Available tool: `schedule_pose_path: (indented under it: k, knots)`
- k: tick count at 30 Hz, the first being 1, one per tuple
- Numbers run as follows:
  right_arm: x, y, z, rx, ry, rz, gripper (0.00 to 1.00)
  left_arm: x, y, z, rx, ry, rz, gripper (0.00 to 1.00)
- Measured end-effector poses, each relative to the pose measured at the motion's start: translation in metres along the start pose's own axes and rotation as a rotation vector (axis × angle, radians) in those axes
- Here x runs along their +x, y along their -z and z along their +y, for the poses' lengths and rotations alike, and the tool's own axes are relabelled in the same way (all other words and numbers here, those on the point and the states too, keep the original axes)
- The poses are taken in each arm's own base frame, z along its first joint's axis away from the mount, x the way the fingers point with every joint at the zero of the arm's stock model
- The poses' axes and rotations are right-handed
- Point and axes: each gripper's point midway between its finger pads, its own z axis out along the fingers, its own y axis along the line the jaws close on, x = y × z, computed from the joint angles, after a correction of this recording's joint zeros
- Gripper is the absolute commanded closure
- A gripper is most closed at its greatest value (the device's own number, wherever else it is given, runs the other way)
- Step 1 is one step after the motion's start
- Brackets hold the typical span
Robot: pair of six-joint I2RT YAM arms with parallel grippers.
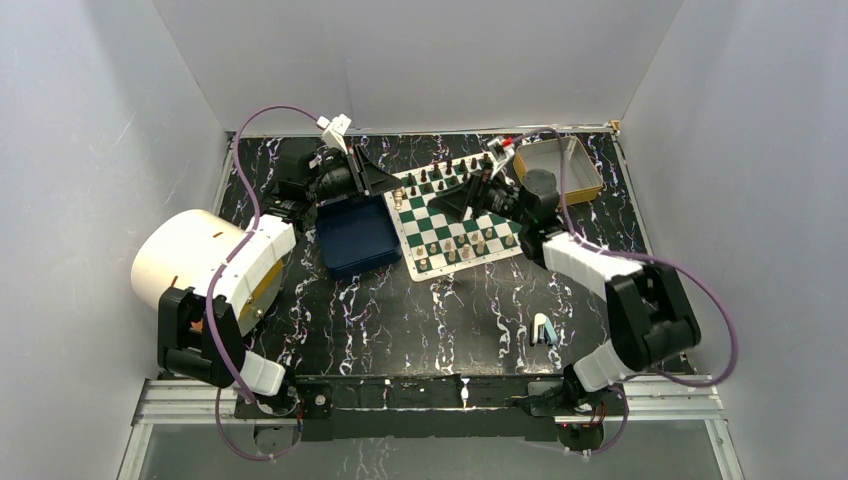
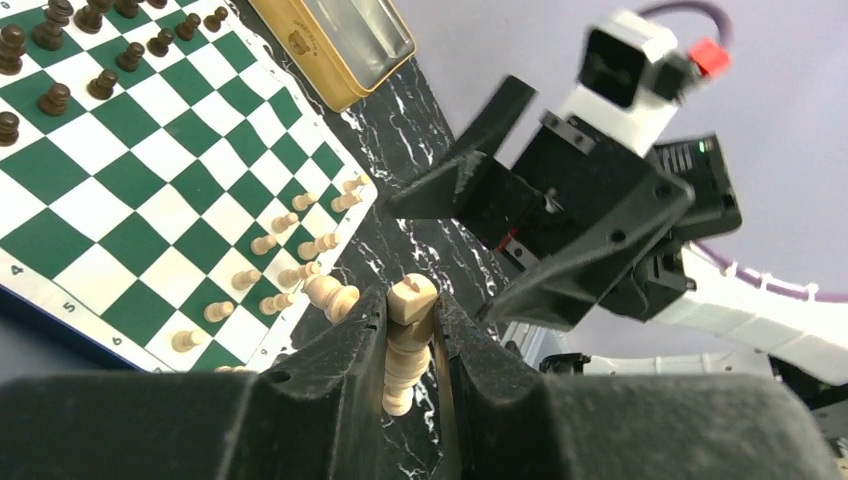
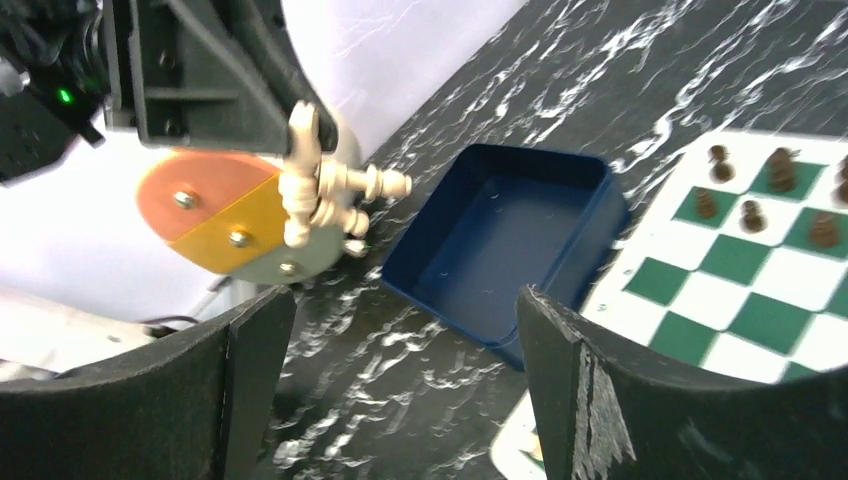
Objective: Set up the chess pieces on the board
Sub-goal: Place the chess piece at the center of the board.
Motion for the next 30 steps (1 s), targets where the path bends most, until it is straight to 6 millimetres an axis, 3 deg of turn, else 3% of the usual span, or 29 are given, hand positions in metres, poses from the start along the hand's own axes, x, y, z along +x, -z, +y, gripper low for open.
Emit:
schedule_pose_path:
  k: [5, 9, 16, 21, 28, 30]
  knots:
    - [-0.013, 0.021, -0.001, 0.053, 0.394, -0.12, 0.16, -0.003, -0.001, -0.004, 0.013, 0.086, -0.024, 1.0]
    - [-0.023, 0.02, -0.003, 0.062, 0.66, -0.193, 0.02, -0.003, -0.002, -0.002, -0.002, 0.189, -0.039, 1.0]
    - [-0.026, 0.001, 0.016, 0.066, 0.877, -0.293, 0.04, -0.013, 0.002, -0.003, -0.042, 0.28, -0.102, 1.0]
    - [-0.009, -0.016, 0.044, 0.042, 0.92, -0.31, 0.19, -0.014, 0.014, -0.002, -0.082, 0.357, -0.176, 1.0]
    - [-0.006, -0.017, 0.046, 0.035, 0.795, -0.311, 0.5, -0.024, 0.025, 0.01, -0.163, 0.525, -0.298, 1.0]
    - [-0.005, -0.018, 0.054, -0.015, 0.811, -0.324, 0.53, -0.023, 0.028, 0.011, -0.163, 0.599, -0.328, 1.0]
